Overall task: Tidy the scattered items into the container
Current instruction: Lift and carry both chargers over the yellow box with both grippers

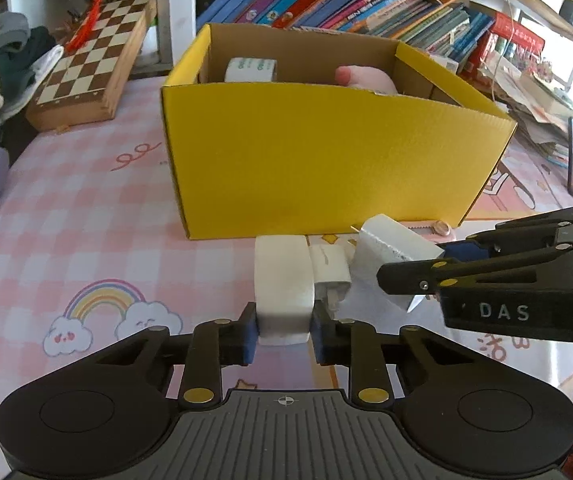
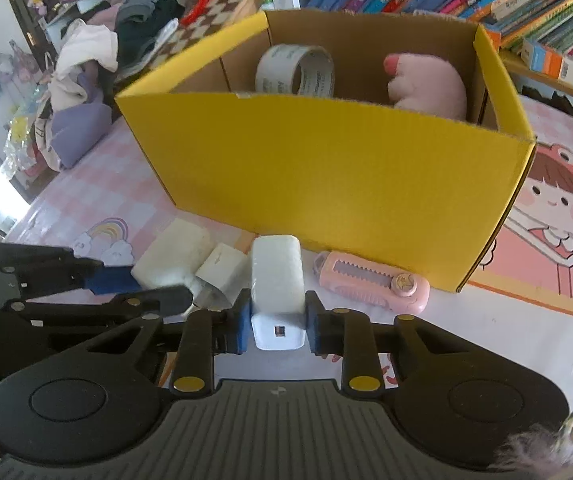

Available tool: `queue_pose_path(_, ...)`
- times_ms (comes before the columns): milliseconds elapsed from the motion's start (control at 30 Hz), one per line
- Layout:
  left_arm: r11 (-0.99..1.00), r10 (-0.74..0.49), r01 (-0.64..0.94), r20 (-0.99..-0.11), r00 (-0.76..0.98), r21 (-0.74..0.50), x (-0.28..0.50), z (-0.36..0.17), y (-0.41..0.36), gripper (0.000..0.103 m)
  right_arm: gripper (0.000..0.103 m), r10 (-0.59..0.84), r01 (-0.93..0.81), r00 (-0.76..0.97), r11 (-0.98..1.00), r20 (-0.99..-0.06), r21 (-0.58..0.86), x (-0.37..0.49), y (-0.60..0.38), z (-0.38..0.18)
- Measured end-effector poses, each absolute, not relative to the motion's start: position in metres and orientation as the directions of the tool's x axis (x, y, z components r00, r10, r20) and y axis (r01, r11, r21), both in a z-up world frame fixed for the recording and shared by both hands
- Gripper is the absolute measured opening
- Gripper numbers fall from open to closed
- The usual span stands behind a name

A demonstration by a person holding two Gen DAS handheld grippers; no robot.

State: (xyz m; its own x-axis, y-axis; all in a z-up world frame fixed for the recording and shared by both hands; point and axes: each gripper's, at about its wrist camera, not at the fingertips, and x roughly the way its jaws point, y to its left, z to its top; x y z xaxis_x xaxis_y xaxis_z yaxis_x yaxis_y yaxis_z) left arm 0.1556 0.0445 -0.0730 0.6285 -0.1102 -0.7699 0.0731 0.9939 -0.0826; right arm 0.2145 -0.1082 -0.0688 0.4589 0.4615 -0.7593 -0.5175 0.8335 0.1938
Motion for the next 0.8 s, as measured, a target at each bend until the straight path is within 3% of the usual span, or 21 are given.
queue_pose_path(333,0.993,-0.101,0.032,-0.702,0.705,-0.111,0.142,-0.041,0.059,0.023,0.025,0.495,-0.528,0.474,0.822,-0.728,0.215,0.205,-0.116,-0.048)
queue_pose_path(800,0.995,-0.084,0.034,-0.592,0.801,-0.095,0.141,0.007,0.059,0.022,0.024,0.64,-0.595,0.491,0.742,-0.591,0.309,0.201,-0.127,0.004)
